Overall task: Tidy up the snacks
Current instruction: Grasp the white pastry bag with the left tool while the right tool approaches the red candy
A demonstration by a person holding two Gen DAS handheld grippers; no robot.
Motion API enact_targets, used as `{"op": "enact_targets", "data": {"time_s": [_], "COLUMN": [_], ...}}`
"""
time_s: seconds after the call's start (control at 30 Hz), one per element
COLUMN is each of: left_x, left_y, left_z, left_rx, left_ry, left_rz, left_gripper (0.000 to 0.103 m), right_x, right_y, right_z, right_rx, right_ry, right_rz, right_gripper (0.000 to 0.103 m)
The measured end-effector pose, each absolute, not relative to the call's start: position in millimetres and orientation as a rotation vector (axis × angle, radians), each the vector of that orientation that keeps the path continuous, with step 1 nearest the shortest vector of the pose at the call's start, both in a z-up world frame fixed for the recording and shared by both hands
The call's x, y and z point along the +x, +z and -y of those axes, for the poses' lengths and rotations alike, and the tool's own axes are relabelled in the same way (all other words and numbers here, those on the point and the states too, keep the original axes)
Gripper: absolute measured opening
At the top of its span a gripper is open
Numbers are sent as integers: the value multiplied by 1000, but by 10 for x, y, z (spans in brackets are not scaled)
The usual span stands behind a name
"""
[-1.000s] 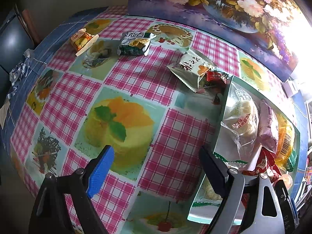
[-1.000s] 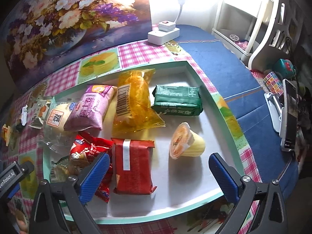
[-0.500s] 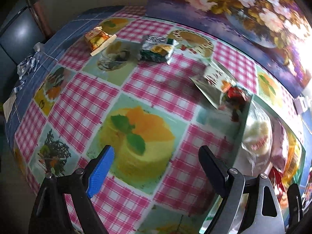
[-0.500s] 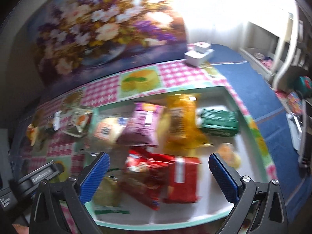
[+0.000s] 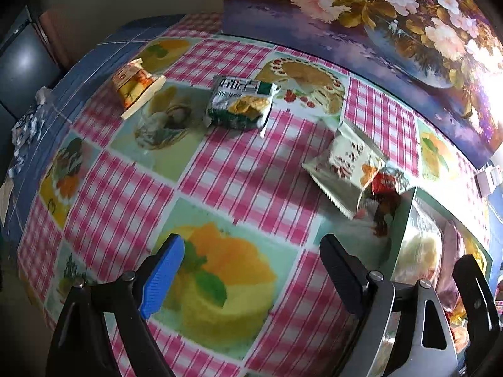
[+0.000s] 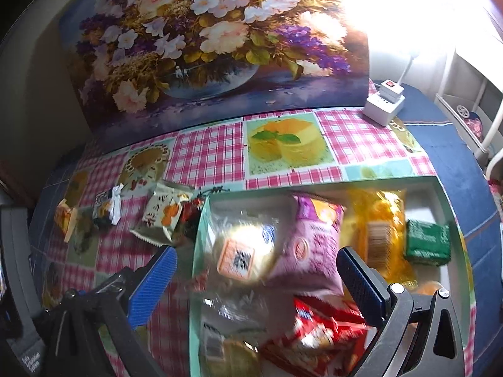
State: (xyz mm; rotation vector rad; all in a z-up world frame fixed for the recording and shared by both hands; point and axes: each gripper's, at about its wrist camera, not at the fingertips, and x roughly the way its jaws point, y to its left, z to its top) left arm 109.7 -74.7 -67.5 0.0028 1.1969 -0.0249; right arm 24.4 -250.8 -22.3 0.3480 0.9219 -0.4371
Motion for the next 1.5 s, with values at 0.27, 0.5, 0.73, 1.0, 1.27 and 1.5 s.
{"op": "enact_targets", "data": {"time_s": [0.27,0.5,0.73,1.0,1.27,1.5], "left_x": [1435,1678,1748,1802,1776,1713], "left_y": [-665,-655,-668,-807,-833,-854], "left_z": [729,791,1068,1317,1546,1667], "left_rx": [-1,-18,10,69,98,117], "left_ry": [-31,-64,-166,-216,-293,-324], "left_rz": [-1186,-1175,-1170,-1181,-1172,-1180], "left_gripper": [89,89,89,89,89,81], "right_x": [570,842,1009,1034,1041,1058], "right_y": [-217,-211,-302,-384,-431,-460], "right_z": [2628,2684,2761,2955,3052,3047], "right_rx": [371,322,295,309,331,331], "right_ry": [-434,-426,-443,-492,-513,-513], "right_rz": [-947,-954,-966,-966,-955,-963], "right_gripper": [103,103,103,103,103,103]}}
